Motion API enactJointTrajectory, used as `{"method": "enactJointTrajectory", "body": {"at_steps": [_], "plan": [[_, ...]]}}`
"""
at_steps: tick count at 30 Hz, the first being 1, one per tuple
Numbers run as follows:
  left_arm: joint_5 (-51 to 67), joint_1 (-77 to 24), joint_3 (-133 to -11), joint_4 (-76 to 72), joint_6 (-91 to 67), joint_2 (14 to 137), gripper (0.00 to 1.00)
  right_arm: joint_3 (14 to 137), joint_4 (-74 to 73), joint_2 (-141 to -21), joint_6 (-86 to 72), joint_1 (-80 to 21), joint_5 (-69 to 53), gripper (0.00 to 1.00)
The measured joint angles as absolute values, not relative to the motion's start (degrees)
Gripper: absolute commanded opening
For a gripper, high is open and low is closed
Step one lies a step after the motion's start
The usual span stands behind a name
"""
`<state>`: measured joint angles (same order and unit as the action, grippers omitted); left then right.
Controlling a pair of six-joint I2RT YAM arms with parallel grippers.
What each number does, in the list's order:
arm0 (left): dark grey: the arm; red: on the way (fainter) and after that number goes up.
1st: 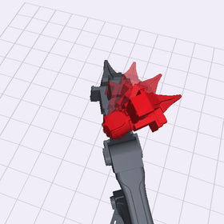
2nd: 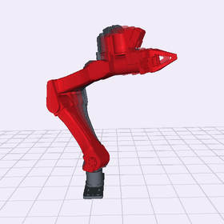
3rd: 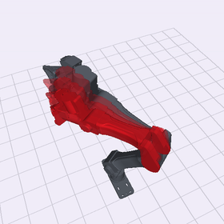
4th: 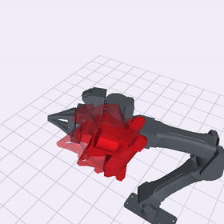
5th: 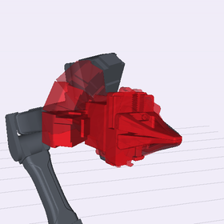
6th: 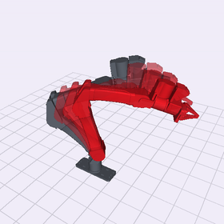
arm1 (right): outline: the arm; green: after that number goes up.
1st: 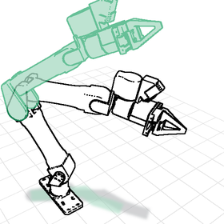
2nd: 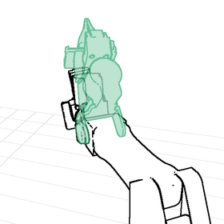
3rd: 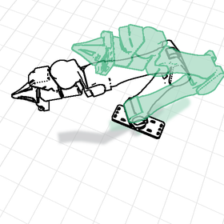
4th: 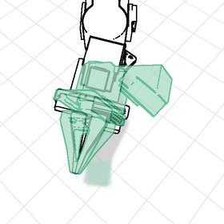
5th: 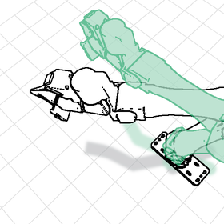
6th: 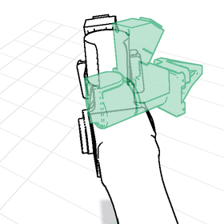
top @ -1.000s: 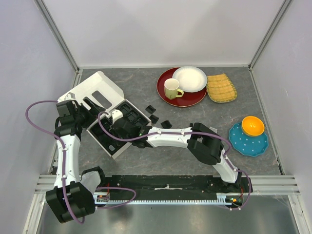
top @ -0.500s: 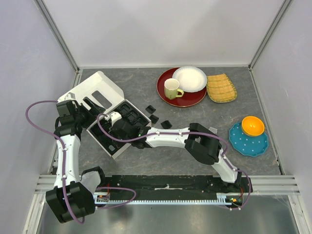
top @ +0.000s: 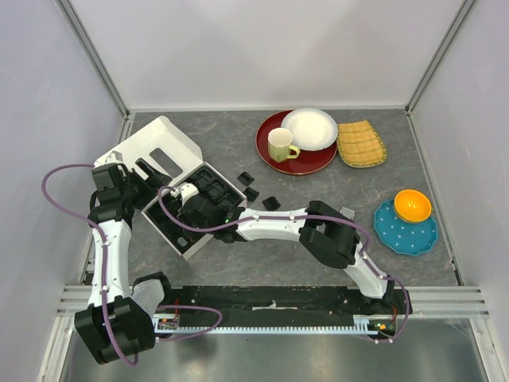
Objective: Sort the hair-cutting tools
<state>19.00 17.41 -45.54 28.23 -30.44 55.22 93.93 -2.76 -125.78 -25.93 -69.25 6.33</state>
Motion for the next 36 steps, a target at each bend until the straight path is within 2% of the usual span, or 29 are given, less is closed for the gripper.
{"method": "enactJointTrajectory", "body": {"at_steps": [15, 18, 21, 24, 27, 36], "plan": [[19.0, 17.4, -45.5, 28.2, -30.4, 55.2, 0.90, 97.9, -9.7, -126.6, -26.6, -69.3, 9.0, 0.00], [19.0, 17.4, -45.5, 28.2, -30.4, 55.2, 0.90, 98.3, -10.7, -126.2, -26.3, -69.3, 9.4, 0.07], [19.0, 17.4, -45.5, 28.2, -30.4, 55.2, 0.90, 98.3, -11.8, -124.8, -26.2, -69.3, 10.5, 0.19], [19.0, 17.4, -45.5, 28.2, -30.4, 55.2, 0.90, 98.3, -12.7, -121.9, -25.9, -69.3, 12.3, 0.37], [19.0, 17.4, -45.5, 28.2, -30.4, 55.2, 0.90, 97.9, -13.6, -118.0, -25.3, -69.3, 15.3, 0.48], [19.2, 17.4, -45.5, 28.2, -30.4, 55.2, 0.91, 84.5, -17.1, -100.7, -23.1, -66.5, 26.6, 0.62]]}}
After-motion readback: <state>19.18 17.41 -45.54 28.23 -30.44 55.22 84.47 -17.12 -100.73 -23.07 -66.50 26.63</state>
